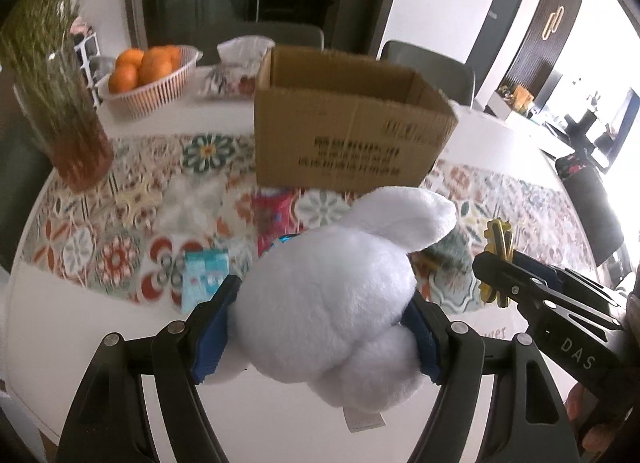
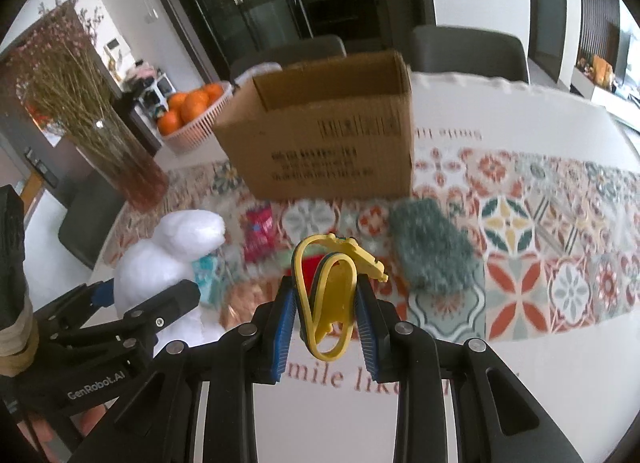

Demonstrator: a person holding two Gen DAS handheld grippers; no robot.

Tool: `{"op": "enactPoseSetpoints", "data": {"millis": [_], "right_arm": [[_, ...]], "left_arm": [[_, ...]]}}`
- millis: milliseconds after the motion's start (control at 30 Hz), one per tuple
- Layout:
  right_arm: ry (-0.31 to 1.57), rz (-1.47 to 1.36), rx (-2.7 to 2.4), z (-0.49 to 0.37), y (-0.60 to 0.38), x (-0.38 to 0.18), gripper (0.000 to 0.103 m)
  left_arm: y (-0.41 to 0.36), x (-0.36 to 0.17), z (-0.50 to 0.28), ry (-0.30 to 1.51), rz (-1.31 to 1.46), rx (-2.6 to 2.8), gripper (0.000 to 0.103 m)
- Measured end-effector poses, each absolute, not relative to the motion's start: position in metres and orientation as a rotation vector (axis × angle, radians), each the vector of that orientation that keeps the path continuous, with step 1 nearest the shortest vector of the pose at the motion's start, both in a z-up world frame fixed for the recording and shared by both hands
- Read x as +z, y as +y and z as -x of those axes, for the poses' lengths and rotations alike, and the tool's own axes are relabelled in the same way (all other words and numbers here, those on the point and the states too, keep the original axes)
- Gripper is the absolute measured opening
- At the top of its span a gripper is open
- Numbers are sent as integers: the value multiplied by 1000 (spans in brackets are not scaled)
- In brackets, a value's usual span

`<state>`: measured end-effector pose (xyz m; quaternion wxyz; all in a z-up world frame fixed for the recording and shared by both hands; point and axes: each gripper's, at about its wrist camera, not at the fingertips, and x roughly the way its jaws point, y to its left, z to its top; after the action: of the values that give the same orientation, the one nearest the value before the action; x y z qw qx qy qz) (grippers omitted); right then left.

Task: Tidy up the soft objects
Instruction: 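Grasp the white bunny with the left tool while the right tool grasps the yellow clip, then carry bunny and clip over the cardboard box and open both tools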

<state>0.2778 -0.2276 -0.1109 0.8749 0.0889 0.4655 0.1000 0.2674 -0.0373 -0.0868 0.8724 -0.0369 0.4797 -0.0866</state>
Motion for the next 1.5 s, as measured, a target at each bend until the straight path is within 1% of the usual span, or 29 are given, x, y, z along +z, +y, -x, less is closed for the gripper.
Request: {"op": "enactPoseSetpoints", "data": {"millis": [467, 967, 1267, 1500], "right_arm": [[841, -202, 202, -322, -223, -61, 31], [768, -201, 193, -382, -230, -22, 31], [796, -206, 212, -421, -236, -22, 31], [830, -187, 215, -452, -238, -29, 31]], "left_arm": [[-32, -35, -318, 863, 44, -207, 76], [-40, -3, -373, 783, 9, -206, 76], [-47, 4, -408, 782, -25, -221, 76], [-53, -1, -440, 804, -54, -229, 76]]}}
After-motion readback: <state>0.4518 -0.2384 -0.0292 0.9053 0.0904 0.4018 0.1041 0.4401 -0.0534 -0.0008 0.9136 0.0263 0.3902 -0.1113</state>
